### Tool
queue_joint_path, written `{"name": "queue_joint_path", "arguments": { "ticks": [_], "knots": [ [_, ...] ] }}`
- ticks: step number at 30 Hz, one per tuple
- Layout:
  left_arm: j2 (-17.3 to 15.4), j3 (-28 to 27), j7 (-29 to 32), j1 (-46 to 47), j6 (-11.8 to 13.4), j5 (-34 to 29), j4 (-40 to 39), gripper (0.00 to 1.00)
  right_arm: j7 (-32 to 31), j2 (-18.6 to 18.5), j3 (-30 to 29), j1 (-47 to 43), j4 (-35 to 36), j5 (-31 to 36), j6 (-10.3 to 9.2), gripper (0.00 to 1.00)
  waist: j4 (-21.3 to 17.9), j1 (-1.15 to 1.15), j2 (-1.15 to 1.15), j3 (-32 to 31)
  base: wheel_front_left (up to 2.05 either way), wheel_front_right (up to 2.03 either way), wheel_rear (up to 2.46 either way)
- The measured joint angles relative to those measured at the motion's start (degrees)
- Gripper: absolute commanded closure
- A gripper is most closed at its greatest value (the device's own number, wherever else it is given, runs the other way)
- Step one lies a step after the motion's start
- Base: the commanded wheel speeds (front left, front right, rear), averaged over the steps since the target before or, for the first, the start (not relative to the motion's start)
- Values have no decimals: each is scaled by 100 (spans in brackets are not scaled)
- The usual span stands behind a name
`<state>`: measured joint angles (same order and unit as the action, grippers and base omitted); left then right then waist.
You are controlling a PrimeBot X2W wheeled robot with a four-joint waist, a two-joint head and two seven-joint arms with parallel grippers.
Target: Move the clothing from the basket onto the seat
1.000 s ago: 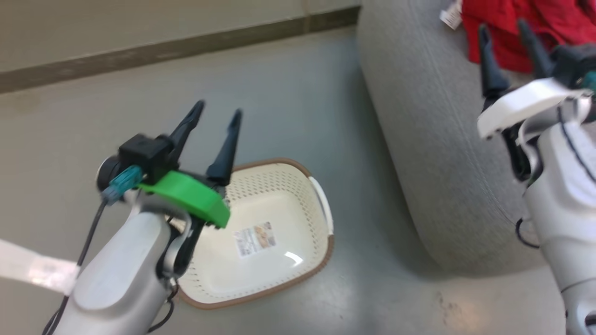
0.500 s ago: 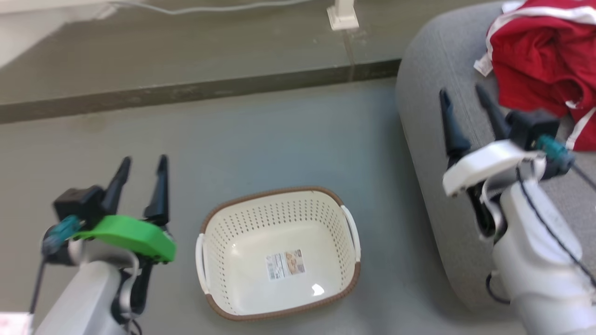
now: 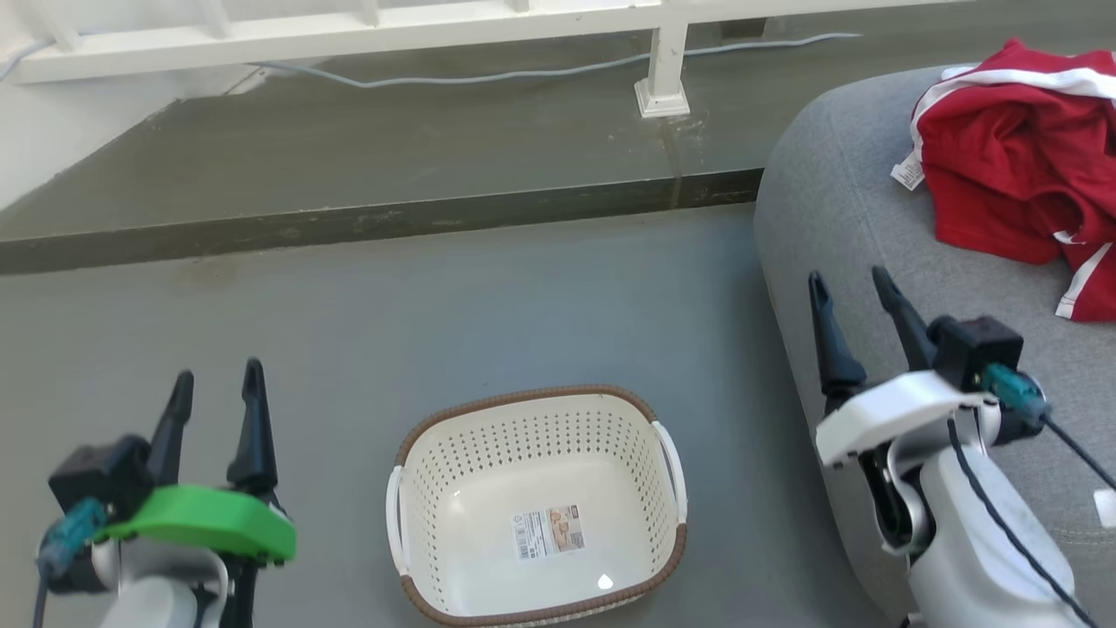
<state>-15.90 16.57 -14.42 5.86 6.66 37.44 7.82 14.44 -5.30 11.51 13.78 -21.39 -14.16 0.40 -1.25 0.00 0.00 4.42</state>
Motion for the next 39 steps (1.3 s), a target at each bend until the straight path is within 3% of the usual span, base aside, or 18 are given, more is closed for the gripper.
{"name": "queue_joint_path", "arguments": {
  "ticks": [16, 39],
  "knots": [
    [220, -436, 0, -809, 18, -333, -431, 0, 0, 111, -35, -844, 567, -45, -156, 0, -72, 0, 0, -71, 0, 0, 0],
    [388, -578, 0, -1121, 14, -757, -735, 0, -1, 131, -43, -1095, 972, -33, -209, 0, -146, 0, 0, -125, 0, 0, 0]
  ]
}}
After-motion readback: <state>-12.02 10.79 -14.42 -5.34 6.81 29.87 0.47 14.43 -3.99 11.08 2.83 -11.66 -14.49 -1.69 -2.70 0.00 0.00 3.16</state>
